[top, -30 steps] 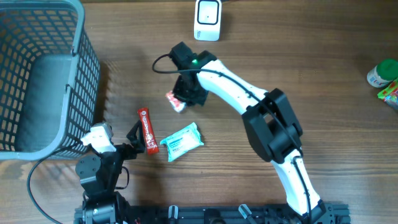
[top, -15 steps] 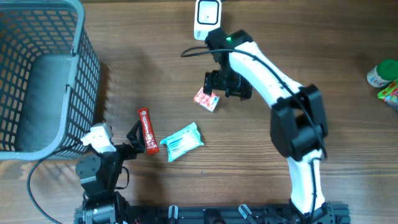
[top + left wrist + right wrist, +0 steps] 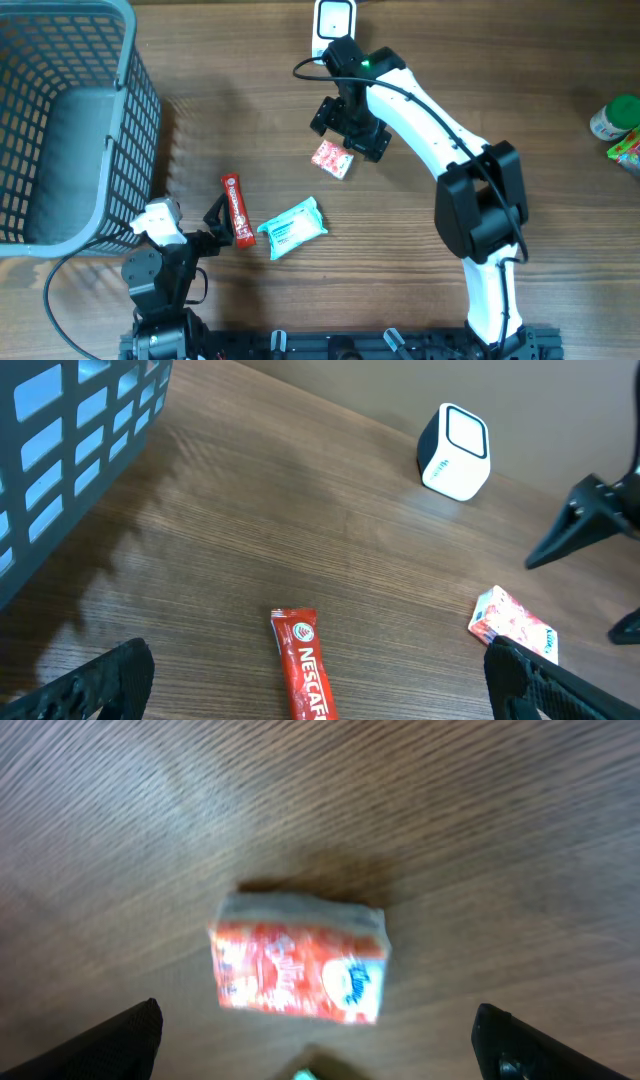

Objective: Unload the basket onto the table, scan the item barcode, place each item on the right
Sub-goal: 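Lift the red-white box with the right gripper and hold it at the scanner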

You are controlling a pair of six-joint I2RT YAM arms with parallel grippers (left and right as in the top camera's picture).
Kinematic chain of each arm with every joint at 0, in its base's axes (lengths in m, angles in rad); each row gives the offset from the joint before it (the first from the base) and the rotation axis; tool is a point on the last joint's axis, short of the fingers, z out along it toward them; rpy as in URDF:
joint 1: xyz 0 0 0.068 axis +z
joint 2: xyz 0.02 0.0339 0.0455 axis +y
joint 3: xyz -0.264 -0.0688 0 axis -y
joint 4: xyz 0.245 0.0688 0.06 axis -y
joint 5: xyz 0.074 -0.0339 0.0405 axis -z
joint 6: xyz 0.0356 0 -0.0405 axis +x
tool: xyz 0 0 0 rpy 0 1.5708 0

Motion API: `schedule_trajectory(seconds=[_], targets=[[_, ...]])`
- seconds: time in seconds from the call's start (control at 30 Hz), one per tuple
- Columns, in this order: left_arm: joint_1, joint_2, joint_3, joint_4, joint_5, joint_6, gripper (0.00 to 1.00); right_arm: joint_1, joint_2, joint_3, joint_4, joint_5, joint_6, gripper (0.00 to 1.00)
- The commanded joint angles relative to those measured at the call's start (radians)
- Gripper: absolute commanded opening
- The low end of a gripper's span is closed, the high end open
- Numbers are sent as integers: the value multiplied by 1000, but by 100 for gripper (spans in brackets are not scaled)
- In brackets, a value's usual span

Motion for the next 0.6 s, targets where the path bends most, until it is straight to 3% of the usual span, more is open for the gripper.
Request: schedule_trajectory(seconds=[0.0,0.17,0.57], targets=[[-3,0,-2,-4,2,-5,100,23,43,-8,23,-13,64,100],[-3,-1,-2,-3,2,-5,100,47,92,-8,95,-15,100,99],[-3,-1,-2,-3,2,-5,100,41,163,-7,16,104,109,99]])
